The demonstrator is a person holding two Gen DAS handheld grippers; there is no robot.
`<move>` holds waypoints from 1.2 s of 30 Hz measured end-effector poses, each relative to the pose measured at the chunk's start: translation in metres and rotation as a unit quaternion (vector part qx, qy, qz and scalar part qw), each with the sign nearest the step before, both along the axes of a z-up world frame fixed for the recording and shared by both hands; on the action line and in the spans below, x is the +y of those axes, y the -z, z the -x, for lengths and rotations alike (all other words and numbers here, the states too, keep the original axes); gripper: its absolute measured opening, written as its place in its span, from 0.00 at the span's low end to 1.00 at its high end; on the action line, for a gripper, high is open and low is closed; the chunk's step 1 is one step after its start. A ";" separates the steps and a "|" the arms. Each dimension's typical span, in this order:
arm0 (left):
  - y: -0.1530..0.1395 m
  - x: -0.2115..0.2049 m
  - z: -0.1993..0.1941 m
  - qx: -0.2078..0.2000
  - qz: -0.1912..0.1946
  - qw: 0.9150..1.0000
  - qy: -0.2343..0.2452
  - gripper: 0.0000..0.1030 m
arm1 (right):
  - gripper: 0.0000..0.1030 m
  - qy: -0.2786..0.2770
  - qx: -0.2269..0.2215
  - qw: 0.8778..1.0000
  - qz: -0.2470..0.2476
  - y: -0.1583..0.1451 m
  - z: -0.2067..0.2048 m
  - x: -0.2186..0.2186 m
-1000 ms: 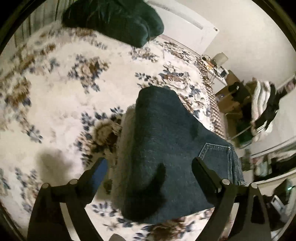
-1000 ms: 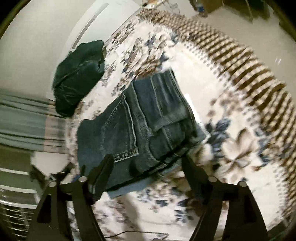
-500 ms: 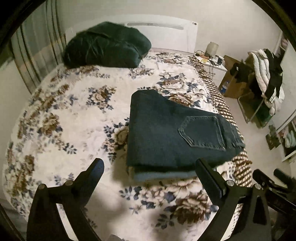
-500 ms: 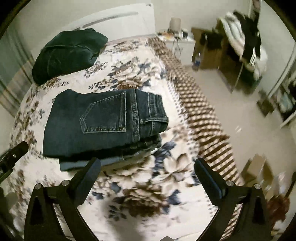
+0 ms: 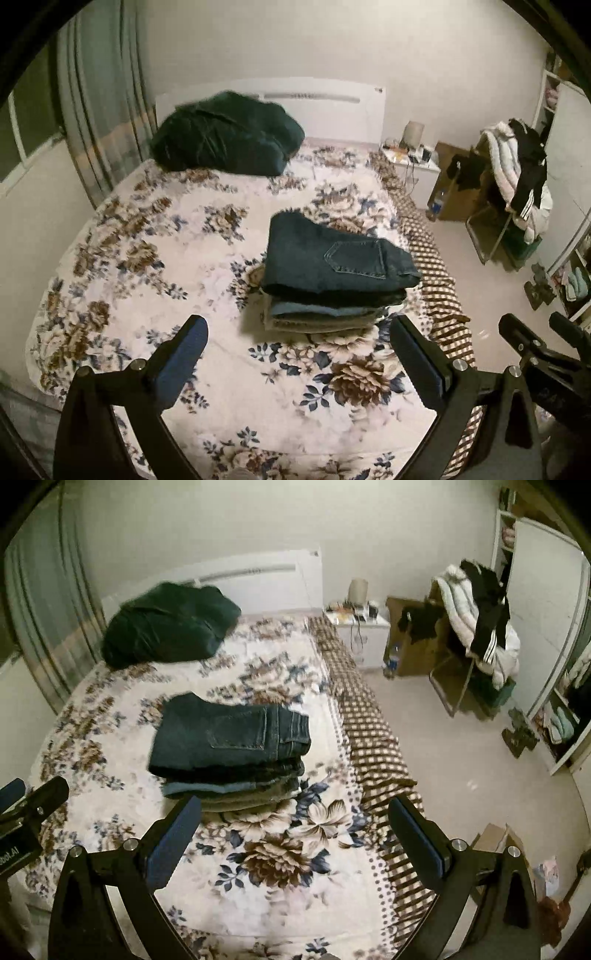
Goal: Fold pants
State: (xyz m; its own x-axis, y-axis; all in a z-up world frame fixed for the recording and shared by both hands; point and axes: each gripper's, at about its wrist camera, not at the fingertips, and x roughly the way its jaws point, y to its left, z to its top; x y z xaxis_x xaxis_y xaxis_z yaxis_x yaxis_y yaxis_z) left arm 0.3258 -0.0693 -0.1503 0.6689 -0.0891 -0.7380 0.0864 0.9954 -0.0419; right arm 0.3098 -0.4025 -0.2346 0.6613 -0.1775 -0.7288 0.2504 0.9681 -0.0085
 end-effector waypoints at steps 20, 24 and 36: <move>-0.102 0.011 0.139 -0.075 -0.005 0.997 -0.008 0.98 | 1.00 -0.034 -0.106 0.994 0.020 -0.169 0.197 0.047; -0.105 0.014 0.143 -0.082 -0.010 0.997 -0.009 0.98 | 1.00 -0.032 -0.104 0.994 0.018 -0.172 0.204 0.051; -0.108 0.021 0.150 -0.086 -0.003 0.996 -0.010 1.00 | 1.00 -0.037 -0.110 0.993 0.016 -0.176 0.198 0.052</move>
